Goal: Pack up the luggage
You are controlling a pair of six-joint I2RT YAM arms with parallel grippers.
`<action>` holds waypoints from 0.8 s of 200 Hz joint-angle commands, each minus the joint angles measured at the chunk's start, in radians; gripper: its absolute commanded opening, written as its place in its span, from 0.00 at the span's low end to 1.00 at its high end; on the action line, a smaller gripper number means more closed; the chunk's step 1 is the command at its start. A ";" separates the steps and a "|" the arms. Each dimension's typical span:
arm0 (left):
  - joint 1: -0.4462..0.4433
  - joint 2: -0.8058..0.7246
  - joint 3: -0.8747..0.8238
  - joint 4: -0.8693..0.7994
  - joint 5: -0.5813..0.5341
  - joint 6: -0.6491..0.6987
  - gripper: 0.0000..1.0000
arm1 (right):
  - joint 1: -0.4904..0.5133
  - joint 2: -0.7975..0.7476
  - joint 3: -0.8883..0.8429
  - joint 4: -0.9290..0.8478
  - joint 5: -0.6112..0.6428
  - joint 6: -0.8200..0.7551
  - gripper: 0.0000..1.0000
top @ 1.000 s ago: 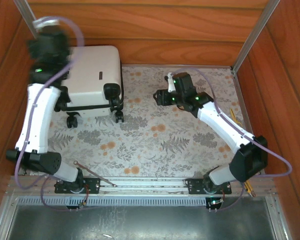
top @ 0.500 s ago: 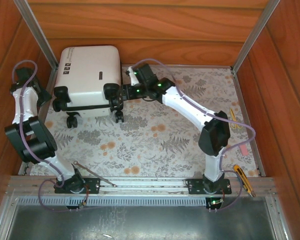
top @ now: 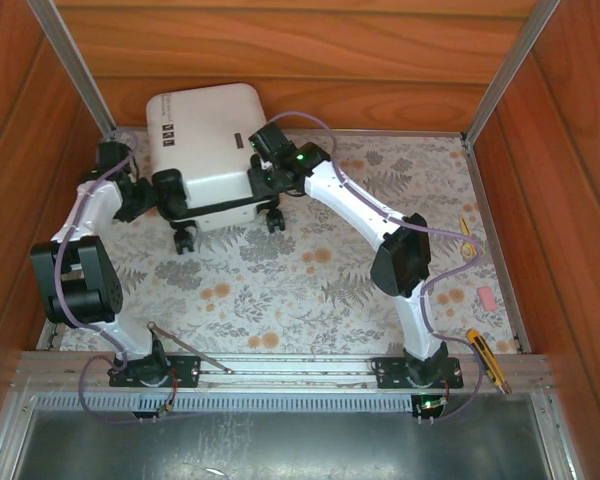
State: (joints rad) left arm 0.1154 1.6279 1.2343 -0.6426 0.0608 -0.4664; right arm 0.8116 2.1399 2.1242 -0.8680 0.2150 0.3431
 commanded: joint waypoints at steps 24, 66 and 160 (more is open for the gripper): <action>-0.297 -0.018 -0.015 0.107 0.123 -0.060 0.52 | -0.110 -0.156 -0.214 -0.045 0.055 -0.055 0.69; -0.534 0.026 0.056 0.197 0.026 -0.086 0.59 | -0.216 -0.411 -0.415 -0.019 0.078 -0.099 0.77; -0.614 -0.256 -0.340 0.619 -0.024 0.026 1.00 | -0.212 -0.598 -0.520 -0.019 -0.309 -0.270 0.85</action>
State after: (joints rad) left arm -0.4778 1.4109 0.9863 -0.1844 -0.0299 -0.4858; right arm 0.6018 1.4956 1.6394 -0.8642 -0.0010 0.1936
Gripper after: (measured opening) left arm 0.999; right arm 0.850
